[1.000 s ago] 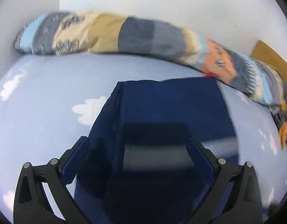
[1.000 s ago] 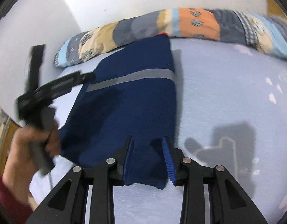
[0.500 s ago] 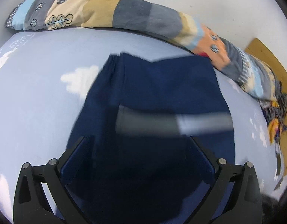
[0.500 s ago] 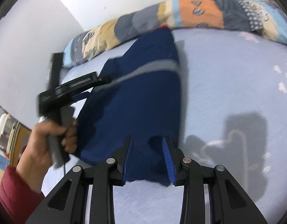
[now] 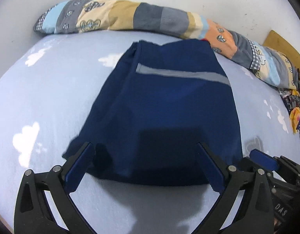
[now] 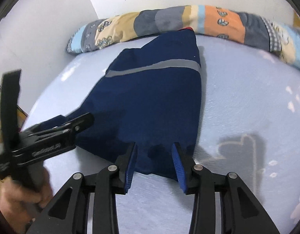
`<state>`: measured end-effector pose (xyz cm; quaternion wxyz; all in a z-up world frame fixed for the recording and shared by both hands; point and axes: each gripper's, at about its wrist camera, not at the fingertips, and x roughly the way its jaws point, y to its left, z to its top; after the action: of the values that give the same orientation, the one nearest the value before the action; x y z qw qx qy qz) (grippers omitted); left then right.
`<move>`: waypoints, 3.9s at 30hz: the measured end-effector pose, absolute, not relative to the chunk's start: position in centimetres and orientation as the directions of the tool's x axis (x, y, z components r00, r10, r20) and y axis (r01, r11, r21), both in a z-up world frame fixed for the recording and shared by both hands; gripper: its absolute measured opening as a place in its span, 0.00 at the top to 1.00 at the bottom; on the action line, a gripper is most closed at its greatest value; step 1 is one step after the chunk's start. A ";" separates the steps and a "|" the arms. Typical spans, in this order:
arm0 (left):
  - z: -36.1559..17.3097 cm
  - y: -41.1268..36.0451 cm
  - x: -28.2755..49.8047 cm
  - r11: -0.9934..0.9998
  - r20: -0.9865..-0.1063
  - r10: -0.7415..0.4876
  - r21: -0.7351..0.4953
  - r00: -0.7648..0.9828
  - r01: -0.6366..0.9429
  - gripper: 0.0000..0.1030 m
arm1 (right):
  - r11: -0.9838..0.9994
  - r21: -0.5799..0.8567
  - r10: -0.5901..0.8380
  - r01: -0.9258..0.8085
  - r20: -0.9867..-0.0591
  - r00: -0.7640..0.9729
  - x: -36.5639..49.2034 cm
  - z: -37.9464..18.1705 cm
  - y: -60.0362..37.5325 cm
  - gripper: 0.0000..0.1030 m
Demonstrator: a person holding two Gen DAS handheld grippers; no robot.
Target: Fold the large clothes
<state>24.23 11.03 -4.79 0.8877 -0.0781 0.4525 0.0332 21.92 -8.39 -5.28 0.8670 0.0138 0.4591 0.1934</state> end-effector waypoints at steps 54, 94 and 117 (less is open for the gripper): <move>-9.9 11.1 25.5 0.991 -0.848 0.076 0.007 0.524 -0.133 0.00 | 0.930 -0.007 0.201 -0.369 -0.830 0.521 22.9 -8.2 -3.9 0.63; -9.9 11.2 25.4 0.991 -0.848 0.079 0.010 0.524 -0.134 0.00 | 0.930 0.008 0.206 -0.367 -0.839 0.504 23.3 -8.9 -3.9 0.60; -6.0 18.1 30.0 0.956 -0.827 0.126 -0.045 0.548 -0.289 0.00 | 0.928 0.219 0.358 -0.301 -0.747 0.560 26.8 -1.5 -8.8 0.59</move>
<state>29.97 18.10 -6.04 0.8753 -0.0882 0.4605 0.1184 26.80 -8.82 -1.50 0.8825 0.0332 0.4304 0.1865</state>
